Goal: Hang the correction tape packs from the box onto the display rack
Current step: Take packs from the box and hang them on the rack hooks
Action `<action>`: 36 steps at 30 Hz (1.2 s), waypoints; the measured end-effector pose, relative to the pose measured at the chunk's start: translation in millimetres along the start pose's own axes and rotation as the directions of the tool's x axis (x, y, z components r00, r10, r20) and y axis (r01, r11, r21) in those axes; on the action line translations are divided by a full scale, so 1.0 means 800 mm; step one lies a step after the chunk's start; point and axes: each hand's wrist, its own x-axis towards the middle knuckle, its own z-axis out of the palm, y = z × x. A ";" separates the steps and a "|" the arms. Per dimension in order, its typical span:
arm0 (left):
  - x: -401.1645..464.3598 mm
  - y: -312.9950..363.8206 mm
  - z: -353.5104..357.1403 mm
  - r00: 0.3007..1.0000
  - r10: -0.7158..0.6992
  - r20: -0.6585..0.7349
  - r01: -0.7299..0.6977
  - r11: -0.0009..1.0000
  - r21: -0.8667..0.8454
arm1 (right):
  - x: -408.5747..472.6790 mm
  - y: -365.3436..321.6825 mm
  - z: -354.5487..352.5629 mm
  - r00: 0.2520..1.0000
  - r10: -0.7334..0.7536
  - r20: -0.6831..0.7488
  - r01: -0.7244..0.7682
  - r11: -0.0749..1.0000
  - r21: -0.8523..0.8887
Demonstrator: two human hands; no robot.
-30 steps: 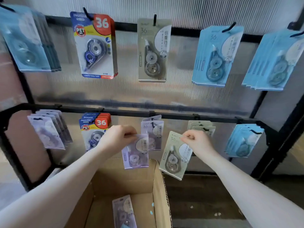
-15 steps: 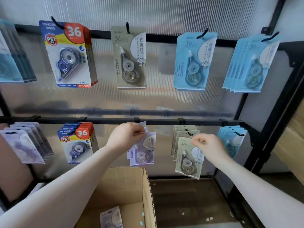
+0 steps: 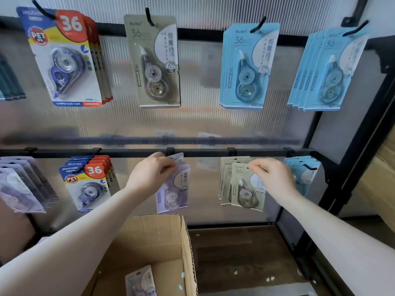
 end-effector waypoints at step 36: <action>0.002 -0.040 0.024 0.977 0.184 -0.107 -0.170 0.977 0.132 | 0.034 0.001 0.026 0.984 -0.087 0.153 0.120 0.969 -0.217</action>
